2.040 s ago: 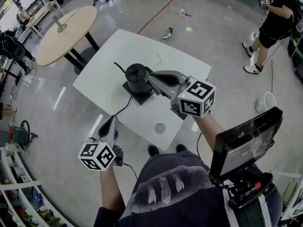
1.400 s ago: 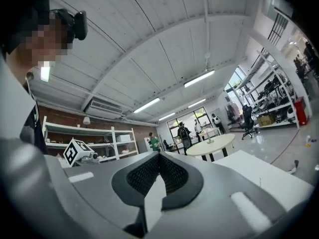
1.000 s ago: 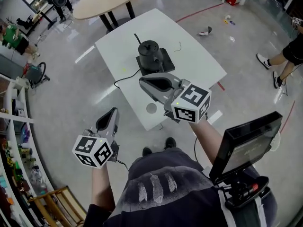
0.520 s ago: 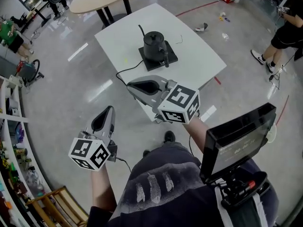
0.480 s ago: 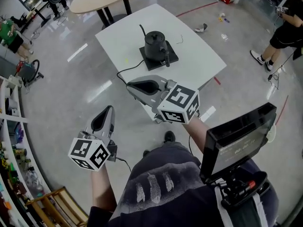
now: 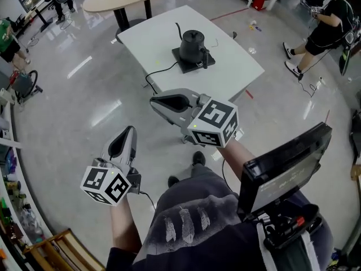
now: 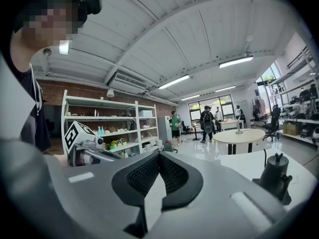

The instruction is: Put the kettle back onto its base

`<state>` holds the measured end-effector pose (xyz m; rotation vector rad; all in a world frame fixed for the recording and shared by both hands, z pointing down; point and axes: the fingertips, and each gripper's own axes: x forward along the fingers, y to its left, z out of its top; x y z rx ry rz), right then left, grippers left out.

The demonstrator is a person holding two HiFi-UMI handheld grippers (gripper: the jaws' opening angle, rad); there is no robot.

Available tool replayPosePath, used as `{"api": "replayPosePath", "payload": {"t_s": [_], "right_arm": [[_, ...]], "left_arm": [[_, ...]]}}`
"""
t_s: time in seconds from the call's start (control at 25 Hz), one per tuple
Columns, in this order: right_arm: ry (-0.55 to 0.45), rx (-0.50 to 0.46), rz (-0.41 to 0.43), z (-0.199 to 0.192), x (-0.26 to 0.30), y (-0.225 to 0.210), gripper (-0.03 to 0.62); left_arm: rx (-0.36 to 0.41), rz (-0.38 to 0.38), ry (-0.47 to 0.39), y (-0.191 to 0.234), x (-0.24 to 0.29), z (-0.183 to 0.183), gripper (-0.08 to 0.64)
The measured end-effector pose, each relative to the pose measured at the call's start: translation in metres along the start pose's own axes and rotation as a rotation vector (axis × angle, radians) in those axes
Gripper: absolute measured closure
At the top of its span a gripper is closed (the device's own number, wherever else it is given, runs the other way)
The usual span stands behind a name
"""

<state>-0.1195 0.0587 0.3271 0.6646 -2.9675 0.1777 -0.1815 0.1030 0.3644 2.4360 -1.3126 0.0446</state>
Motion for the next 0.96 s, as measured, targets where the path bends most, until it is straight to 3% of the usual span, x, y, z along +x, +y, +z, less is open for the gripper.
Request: {"api": "replayPosePath", "payload": {"t_s": [0.2,0.44,0.72,0.96], "right_arm": [[0.058,-0.008,-0.07,-0.007,-0.019,-0.009,0.591],[0.061,0.007,-0.196,-0.012,-0.061,0.021,0.591],[-0.015,0.03,-0.267,-0.02,-0.125,0.014,0.591],[-0.021,0.04,-0.287,-0.011,-0.219,-0.002,0.591]], "left_arm": [[-0.046,-0.097,0.01,-0.018,0.019,-0.004,0.56],[-0.021,-0.213,0.051,-0.053,0.002,-0.017,0.56],[0.038,-0.252,0.093,-0.104,0.021,-0.03,0.56],[0.078,-0.284,0.121,-0.197,0.054,-0.029,0.56]]}}
